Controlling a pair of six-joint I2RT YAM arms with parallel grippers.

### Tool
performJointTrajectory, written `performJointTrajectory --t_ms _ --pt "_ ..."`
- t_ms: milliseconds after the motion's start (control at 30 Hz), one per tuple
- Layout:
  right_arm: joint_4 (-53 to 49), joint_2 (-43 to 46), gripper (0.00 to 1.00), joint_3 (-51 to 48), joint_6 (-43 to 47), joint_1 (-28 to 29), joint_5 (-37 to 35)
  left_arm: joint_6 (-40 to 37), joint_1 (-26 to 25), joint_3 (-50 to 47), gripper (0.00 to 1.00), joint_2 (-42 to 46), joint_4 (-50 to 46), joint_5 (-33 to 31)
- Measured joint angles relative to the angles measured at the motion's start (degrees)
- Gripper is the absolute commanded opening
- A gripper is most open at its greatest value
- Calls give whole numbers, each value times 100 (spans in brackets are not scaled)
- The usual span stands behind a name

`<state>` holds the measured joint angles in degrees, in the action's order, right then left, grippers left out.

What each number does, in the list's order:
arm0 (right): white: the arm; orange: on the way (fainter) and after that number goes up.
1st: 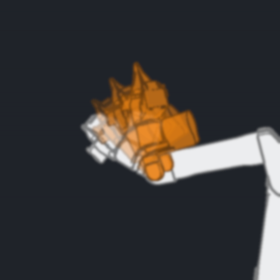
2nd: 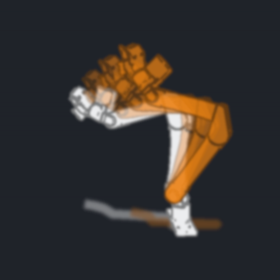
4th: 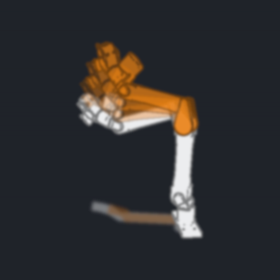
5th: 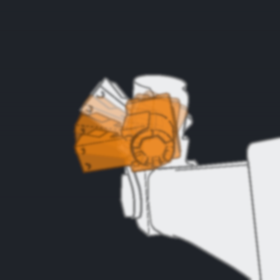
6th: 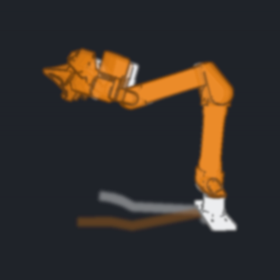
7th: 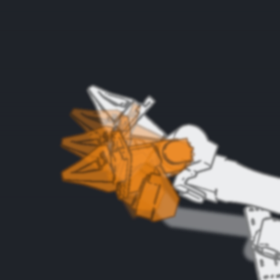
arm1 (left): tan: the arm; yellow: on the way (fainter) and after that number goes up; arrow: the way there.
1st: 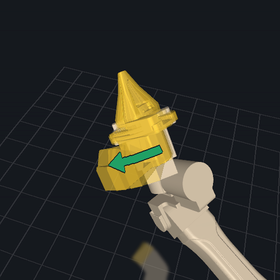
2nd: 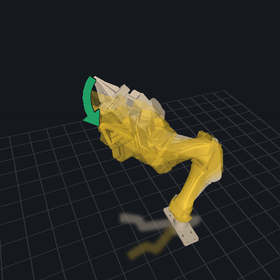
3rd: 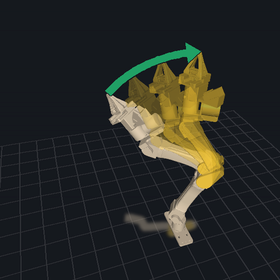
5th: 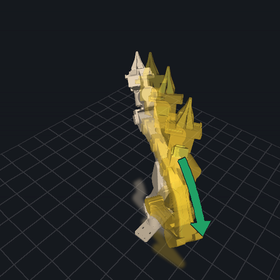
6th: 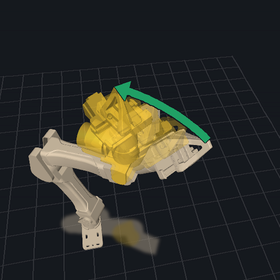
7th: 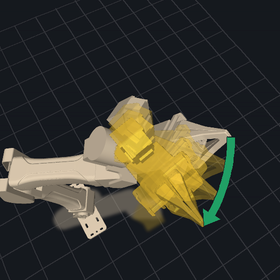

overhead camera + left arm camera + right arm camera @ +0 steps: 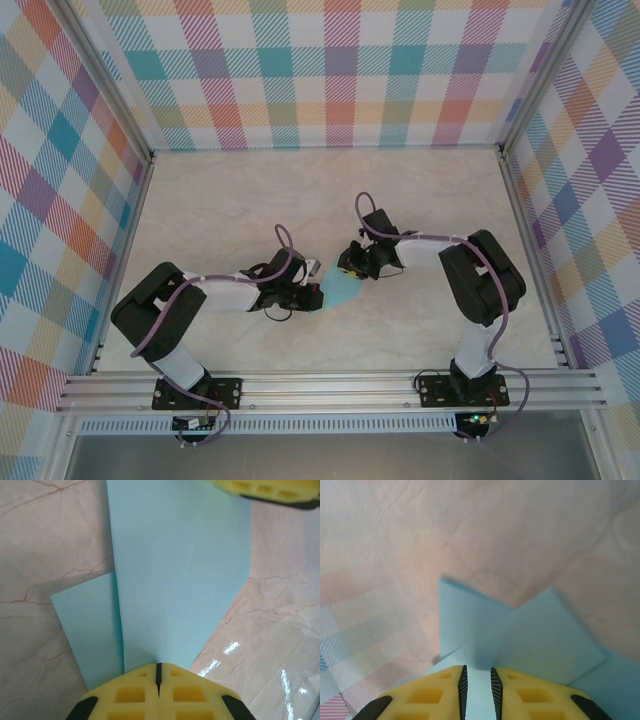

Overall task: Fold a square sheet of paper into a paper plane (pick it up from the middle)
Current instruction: Fourth fold the wing at the center of the table.

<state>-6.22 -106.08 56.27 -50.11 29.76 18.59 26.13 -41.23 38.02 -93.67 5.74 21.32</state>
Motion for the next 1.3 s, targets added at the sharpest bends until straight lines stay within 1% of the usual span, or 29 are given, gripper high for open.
performJointTrajectory --t_ms 233,433,533,633,700,800,833,900,967,1067,1200,1300 --pt "-358 -157 26 278 111 -254 157 0 0 0 3 0 9 -39" --pt "-439 -122 27 328 273 -522 -13 0 0 0 3 0 15 -42" --pt "-422 -24 30 273 398 -675 -190 0 0 0 3 0 20 -42" --pt "-387 258 34 46 516 -774 -426 0 0 0 3 0 24 -42" --pt "-391 568 39 -149 588 -820 -544 0 0 0 3 0 26 -42" --pt "-216 1102 49 -422 638 -835 -522 2 0 0 4 0 28 -39" --pt "-118 1226 50 -501 629 -824 -457 2 0 0 3 0 28 -37" --pt "96 1423 50 -643 605 -745 -278 2 0 0 4 4 28 -37" --pt "208 1445 46 -678 603 -555 -129 2 0 0 4 13 20 -39" --pt "317 1368 40 -673 595 -66 11 0 0 0 3 31 -15 -44" --pt "446 990 34 -566 522 490 160 0 0 2 4 52 -85 -63" --pt "542 595 32 -507 411 623 188 0 0 7 4 52 -94 -63"
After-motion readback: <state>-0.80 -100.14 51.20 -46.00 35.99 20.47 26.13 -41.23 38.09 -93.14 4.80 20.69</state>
